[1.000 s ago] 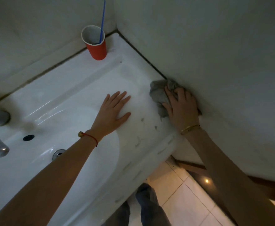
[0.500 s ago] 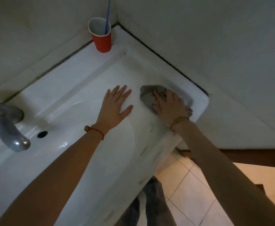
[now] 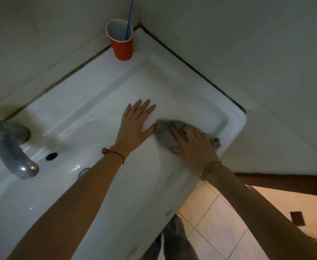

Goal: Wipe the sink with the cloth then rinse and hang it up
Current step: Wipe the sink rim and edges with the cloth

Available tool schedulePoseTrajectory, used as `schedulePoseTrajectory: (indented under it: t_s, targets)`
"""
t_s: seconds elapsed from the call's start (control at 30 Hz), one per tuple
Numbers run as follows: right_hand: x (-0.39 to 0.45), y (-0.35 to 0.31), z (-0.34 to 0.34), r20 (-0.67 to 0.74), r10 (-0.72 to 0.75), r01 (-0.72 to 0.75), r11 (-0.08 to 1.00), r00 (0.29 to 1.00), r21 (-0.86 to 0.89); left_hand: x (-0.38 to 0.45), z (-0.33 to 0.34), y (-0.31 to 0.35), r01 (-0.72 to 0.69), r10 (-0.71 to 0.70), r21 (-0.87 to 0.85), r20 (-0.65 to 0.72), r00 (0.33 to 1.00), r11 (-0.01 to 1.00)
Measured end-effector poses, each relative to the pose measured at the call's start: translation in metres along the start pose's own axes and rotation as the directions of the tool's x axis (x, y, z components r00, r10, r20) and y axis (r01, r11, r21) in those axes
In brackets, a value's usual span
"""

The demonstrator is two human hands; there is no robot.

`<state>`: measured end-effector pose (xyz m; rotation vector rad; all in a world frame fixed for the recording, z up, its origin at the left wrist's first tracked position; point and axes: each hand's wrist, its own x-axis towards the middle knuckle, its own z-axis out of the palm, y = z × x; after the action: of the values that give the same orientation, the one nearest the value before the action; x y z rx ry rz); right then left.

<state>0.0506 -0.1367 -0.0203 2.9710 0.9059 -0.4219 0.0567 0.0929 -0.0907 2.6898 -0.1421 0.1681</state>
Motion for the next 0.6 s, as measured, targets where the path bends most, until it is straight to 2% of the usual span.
schedulePoseTrajectory:
  t_s: [0.07, 0.1, 0.2, 0.27, 0.33, 0.4, 0.5, 0.6]
  targets:
    - [-0.010, 0.004, 0.003, -0.012, -0.106, 0.105, 0.993, 0.994, -0.044, 0.000, 0.000, 0.000, -0.007, 0.007, 0.000, 0.001, 1.000, 1.000]
    - [-0.002, 0.015, 0.001, -0.012, -0.095, 0.094, 0.994, 0.995, -0.062, 0.000, 0.001, -0.001, -0.007, 0.007, 0.004, 0.002, 1.000, 1.000]
    - [0.042, 0.052, -0.010, -0.027, 0.147, -0.148, 0.988, 0.989, -0.047, 0.000, 0.000, 0.000, -0.003, 0.003, 0.018, 0.008, 1.000, 1.000]
    - [0.050, 0.058, -0.015, -0.015, 0.214, -0.214, 0.976, 0.977, -0.041, 0.001, -0.001, 0.002, 0.001, -0.001, 0.013, 0.002, 1.000, 1.000]
    - [0.029, 0.045, -0.008, -0.050, 0.153, -0.155, 0.987, 0.987, -0.043, 0.000, 0.000, 0.002, 0.003, -0.003, 0.011, -0.004, 1.000, 1.000]
    - [-0.004, 0.028, -0.005, -0.094, 0.009, -0.018, 0.995, 0.996, -0.094, 0.000, -0.001, 0.003, 0.002, -0.002, 0.013, -0.003, 1.000, 1.000]
    - [-0.015, 0.036, -0.004, -0.082, -0.108, 0.099, 0.989, 0.991, -0.106, 0.000, -0.004, 0.004, 0.007, -0.007, 0.008, 0.018, 1.000, 1.000]
    - [0.008, 0.066, -0.012, -0.144, 0.094, -0.105, 0.992, 0.985, -0.070, 0.001, -0.009, 0.010, 0.038, -0.039, 0.014, 0.048, 0.998, 0.999]
